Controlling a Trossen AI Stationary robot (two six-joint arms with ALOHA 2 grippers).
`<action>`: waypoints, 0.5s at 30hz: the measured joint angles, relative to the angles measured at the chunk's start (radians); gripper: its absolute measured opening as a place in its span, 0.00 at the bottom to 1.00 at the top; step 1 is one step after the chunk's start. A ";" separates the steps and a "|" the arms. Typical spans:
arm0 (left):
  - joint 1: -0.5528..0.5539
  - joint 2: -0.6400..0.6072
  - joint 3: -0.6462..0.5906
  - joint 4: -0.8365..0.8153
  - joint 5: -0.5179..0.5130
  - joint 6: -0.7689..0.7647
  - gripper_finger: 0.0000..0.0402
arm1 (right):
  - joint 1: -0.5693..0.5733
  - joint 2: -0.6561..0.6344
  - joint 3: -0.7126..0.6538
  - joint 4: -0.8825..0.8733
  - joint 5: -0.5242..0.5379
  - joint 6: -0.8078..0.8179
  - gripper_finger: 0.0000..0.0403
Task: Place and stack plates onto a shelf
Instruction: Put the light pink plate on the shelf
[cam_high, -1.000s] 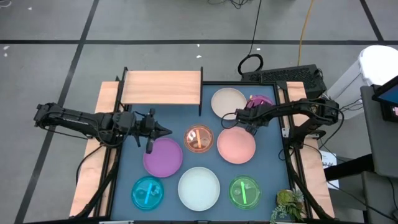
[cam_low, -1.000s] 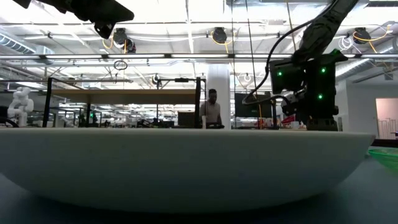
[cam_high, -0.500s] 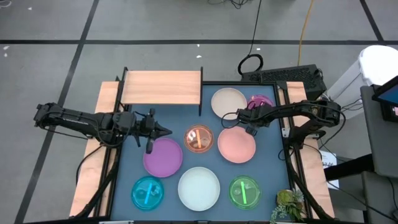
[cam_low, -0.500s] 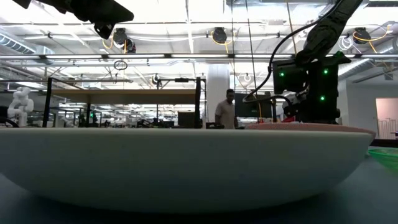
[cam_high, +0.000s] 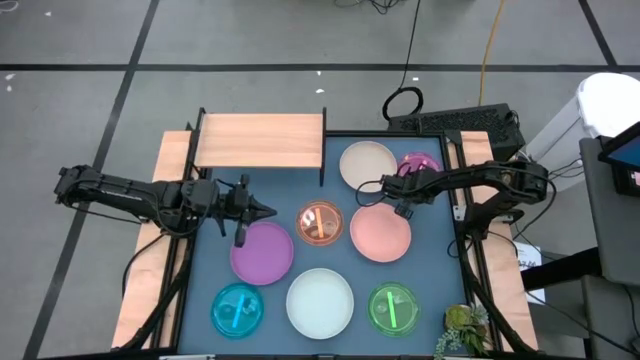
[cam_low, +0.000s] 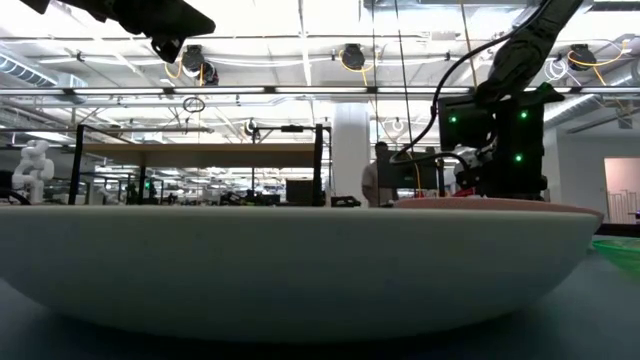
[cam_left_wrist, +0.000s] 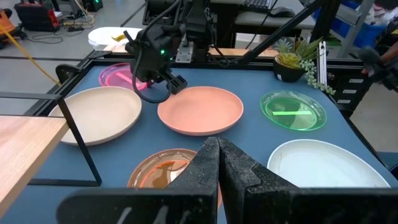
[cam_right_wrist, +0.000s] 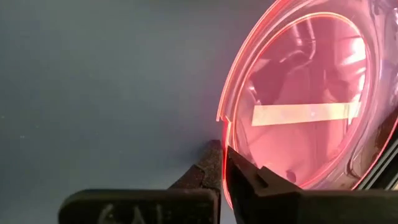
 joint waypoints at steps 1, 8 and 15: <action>0.000 0.000 0.000 0.000 0.000 0.000 0.00 | 0.001 -0.004 0.000 0.000 0.000 0.000 0.00; 0.000 0.000 0.000 -0.001 0.000 0.000 0.00 | 0.022 -0.070 0.015 -0.046 0.000 0.015 0.00; 0.000 0.000 0.000 -0.001 0.000 0.000 0.00 | 0.043 -0.159 0.024 -0.049 0.001 0.016 0.00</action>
